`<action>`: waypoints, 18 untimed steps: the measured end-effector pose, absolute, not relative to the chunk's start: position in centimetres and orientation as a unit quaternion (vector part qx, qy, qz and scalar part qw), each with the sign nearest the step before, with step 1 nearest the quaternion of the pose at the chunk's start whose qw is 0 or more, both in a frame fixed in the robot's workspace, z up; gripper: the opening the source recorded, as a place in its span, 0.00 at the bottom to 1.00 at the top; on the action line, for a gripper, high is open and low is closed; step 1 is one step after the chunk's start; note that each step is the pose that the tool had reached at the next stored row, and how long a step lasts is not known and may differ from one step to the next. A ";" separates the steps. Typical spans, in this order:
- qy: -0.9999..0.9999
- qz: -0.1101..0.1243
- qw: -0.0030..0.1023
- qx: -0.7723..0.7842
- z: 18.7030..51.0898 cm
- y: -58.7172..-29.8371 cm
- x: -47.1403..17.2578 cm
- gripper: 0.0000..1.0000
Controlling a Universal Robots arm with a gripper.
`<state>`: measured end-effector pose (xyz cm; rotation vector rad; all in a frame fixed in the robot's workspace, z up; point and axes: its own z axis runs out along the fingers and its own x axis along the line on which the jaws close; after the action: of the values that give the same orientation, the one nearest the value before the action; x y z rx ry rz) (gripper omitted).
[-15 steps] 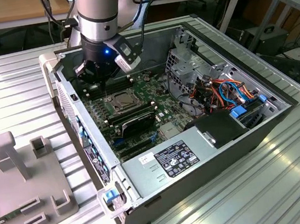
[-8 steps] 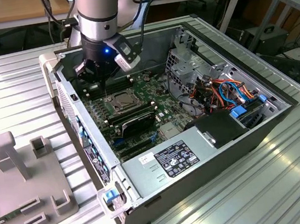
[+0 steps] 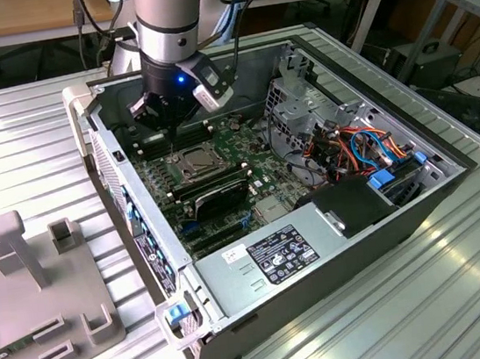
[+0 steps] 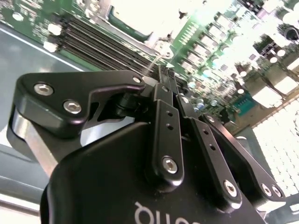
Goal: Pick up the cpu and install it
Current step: 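Install the first cpu locking lever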
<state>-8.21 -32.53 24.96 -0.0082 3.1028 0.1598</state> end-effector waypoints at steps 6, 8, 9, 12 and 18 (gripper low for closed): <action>0.998 0.056 0.017 -0.003 24.9 -32.5 -7.8 0.11; 0.998 0.063 0.017 -0.002 24.9 -32.5 -7.8 0.11; 0.998 0.068 0.017 -0.002 24.8 -32.5 -7.8 0.11; 0.997 0.076 0.017 -0.002 24.7 -32.5 -7.7 0.11; 0.997 0.079 0.017 -0.002 24.2 -32.5 -7.0 0.11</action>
<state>-6.95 -32.50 24.25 -0.0065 3.0972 0.2445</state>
